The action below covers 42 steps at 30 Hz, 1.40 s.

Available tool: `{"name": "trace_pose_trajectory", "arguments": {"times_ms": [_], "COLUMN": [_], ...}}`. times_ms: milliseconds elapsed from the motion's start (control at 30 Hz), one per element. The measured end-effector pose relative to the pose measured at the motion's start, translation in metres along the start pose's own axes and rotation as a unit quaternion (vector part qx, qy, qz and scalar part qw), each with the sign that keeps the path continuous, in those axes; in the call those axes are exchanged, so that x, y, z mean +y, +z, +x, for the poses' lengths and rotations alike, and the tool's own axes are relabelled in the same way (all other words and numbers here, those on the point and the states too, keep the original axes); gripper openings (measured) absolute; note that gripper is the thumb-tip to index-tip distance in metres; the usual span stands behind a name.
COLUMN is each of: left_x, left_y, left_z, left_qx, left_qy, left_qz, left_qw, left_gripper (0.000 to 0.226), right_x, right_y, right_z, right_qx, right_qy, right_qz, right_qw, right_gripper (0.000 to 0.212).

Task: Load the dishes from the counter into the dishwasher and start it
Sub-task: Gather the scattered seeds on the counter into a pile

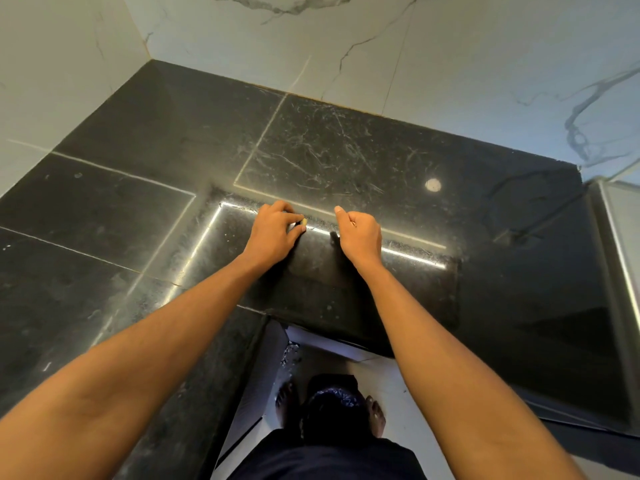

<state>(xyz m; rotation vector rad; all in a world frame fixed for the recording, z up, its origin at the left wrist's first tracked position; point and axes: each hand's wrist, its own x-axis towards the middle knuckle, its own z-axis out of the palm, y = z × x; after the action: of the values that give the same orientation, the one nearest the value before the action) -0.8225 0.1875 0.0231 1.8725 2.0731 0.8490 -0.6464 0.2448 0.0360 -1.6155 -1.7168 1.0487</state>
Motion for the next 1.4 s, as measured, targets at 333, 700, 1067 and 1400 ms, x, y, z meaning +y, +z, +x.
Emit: {"name": "trace_pose_trajectory", "arguments": {"times_ms": [333,700,1067,1400], "left_x": [0.015,0.031,0.115,0.137], "left_y": [0.002,0.002,0.036,0.052], "left_z": [0.010,0.008,-0.025,-0.062], "left_qx": [-0.035,-0.018,0.058,0.147], "left_qy": [-0.056,-0.050,-0.128,-0.199], "left_qz": [0.041,0.111,-0.087,-0.181], "left_qw": [0.997,0.992,0.986,0.952], "left_gripper": [0.024,0.028,0.014,0.003], "right_x": [0.005,0.004,0.011,0.020], "right_y": [0.003,0.002,-0.009,-0.022], "right_z": [-0.004,-0.008,-0.007,-0.023], "right_qx": [-0.004,0.009,-0.050,-0.139], "right_qy": [-0.029,-0.025,0.191,0.131], "right_qz": [-0.041,-0.023,0.243,0.218], "right_qw": [0.999,0.999,0.950,0.957], "right_gripper": [0.056,0.057,0.043,0.042]}}
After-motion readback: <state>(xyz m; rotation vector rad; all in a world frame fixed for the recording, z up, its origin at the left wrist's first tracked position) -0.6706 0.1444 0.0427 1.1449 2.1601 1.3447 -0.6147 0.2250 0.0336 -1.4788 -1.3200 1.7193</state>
